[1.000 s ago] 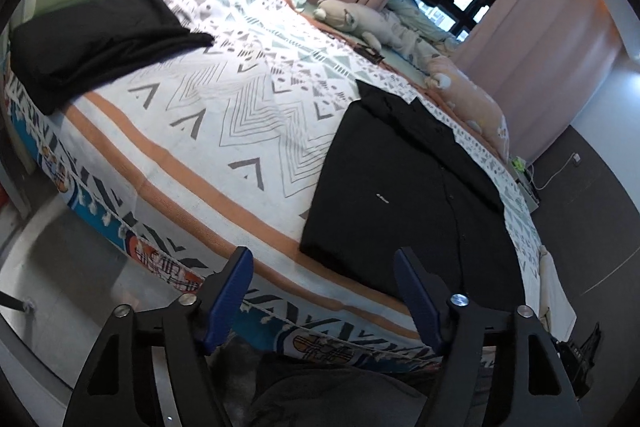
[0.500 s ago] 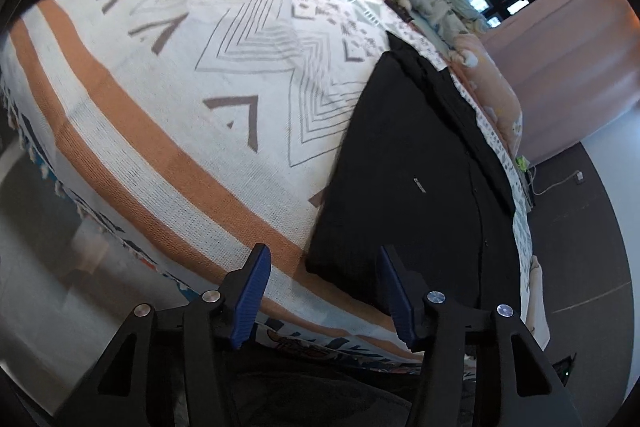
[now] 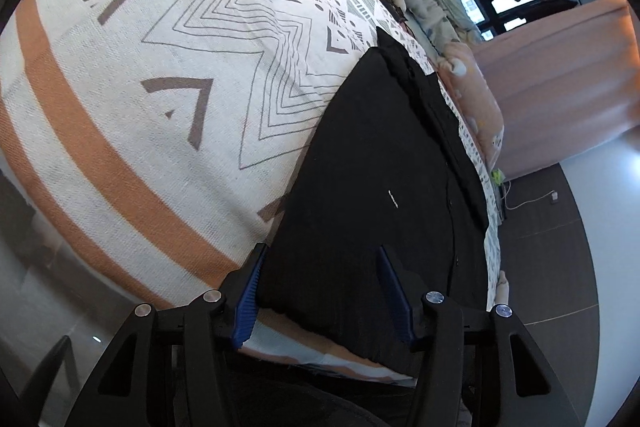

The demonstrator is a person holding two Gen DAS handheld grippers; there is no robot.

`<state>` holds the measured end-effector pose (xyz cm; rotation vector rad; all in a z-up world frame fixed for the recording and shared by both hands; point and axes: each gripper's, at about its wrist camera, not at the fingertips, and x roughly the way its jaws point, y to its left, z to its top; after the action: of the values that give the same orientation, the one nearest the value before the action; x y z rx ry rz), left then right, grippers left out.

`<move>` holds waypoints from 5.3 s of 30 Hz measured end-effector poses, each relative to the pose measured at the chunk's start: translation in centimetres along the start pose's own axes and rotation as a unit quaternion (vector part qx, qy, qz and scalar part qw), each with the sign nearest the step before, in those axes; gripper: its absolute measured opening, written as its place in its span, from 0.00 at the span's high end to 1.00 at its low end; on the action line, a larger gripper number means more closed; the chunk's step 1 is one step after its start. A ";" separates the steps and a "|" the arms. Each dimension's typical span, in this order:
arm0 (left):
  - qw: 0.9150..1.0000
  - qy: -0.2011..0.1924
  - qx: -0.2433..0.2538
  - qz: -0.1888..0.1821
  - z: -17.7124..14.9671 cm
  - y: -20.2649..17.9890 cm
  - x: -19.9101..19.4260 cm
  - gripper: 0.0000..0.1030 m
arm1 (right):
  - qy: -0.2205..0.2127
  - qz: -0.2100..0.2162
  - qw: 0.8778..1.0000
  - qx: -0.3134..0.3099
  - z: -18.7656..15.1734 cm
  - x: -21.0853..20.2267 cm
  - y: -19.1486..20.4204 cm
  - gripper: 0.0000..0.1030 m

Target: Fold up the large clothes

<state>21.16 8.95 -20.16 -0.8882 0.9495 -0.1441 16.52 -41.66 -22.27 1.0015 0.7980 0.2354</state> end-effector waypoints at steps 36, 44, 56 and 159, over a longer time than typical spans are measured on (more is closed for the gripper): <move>0.994 -0.096 0.014 -0.049 -6.7 -4.9 -16.7 0.90 | -0.107 0.051 0.988 -0.096 -5.7 -14.9 11.5 0.96; 0.990 -0.118 0.017 -0.071 -8.7 -4.8 -22.0 0.90 | -0.124 0.082 0.982 -0.119 -8.4 -18.9 14.0 0.96; 0.983 -0.147 0.017 -0.105 -9.0 -6.2 -28.0 0.90 | -0.154 0.120 0.968 -0.155 -10.4 -23.3 18.7 0.96; 0.996 0.021 -0.011 0.089 6.6 -2.9 3.0 0.40 | -0.033 -0.147 0.986 -0.068 6.9 0.0 4.0 0.90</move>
<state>28.73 9.58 -18.25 -0.8197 1.0656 0.0005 21.98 -44.01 -17.03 0.7481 0.8466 0.0035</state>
